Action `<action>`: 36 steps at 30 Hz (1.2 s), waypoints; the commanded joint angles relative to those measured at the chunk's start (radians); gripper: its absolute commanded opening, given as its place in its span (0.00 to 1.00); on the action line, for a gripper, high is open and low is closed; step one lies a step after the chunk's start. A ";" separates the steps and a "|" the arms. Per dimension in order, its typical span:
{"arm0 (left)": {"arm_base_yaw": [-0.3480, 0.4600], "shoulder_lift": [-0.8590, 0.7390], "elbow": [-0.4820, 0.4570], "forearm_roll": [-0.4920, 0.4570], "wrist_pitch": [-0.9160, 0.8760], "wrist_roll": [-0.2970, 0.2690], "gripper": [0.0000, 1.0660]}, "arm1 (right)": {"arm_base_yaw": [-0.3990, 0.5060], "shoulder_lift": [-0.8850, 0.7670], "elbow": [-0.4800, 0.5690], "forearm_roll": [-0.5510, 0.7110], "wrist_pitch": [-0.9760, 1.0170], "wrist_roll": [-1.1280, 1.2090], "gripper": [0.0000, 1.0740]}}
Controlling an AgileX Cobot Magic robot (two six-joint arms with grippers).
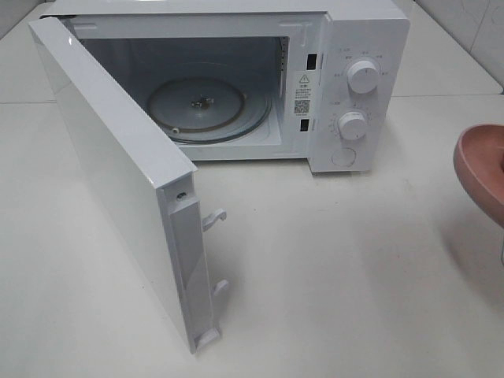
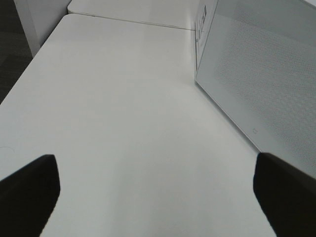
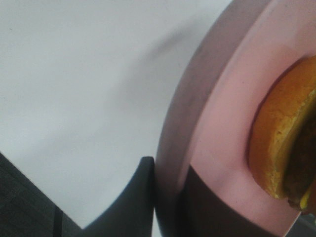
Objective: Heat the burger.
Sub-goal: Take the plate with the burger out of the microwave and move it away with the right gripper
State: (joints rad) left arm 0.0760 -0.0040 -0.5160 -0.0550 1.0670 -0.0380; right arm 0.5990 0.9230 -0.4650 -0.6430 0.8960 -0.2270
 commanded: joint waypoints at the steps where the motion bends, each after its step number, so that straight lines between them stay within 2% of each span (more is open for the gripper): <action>1: 0.003 -0.008 -0.001 0.002 0.002 -0.006 0.94 | -0.002 0.024 -0.008 -0.112 0.038 0.091 0.00; 10: 0.003 -0.008 -0.001 0.002 0.002 -0.006 0.94 | -0.002 0.132 -0.009 -0.175 0.063 0.368 0.00; 13: 0.003 -0.008 -0.001 0.002 0.002 -0.006 0.94 | -0.002 0.148 -0.009 -0.179 0.063 0.397 0.00; 26: 0.003 -0.008 -0.001 0.002 0.002 -0.006 0.94 | -0.005 0.417 -0.010 -0.246 0.085 0.869 0.00; 36: 0.003 -0.008 -0.001 0.002 0.002 -0.006 0.94 | -0.005 0.572 -0.010 -0.275 0.086 0.978 0.00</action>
State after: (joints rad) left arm 0.0760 -0.0040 -0.5160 -0.0550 1.0670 -0.0380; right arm 0.5990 1.4890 -0.4690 -0.8520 0.9310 0.7360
